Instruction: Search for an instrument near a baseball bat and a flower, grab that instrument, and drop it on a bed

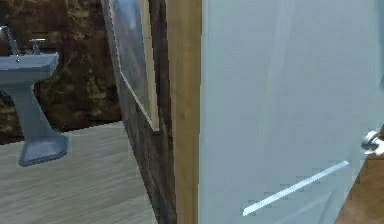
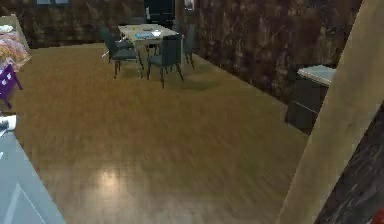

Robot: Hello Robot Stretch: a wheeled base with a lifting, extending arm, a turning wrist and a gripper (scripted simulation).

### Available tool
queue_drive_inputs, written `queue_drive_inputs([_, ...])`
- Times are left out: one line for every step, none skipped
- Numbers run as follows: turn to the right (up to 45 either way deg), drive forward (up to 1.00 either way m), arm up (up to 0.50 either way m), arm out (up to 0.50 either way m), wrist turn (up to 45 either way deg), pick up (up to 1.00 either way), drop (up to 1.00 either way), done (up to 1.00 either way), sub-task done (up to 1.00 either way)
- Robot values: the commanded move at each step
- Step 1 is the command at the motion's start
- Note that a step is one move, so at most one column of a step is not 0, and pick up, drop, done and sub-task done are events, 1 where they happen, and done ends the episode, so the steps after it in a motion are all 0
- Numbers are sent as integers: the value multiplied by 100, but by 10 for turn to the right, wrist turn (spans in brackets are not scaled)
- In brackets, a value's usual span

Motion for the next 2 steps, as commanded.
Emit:
queue_drive_inputs([450, 0, 0, 0, 0, 0, 0, 0, 0])
queue_drive_inputs([150, 0, 0, 0, 0, 0, 0, 0, 0])
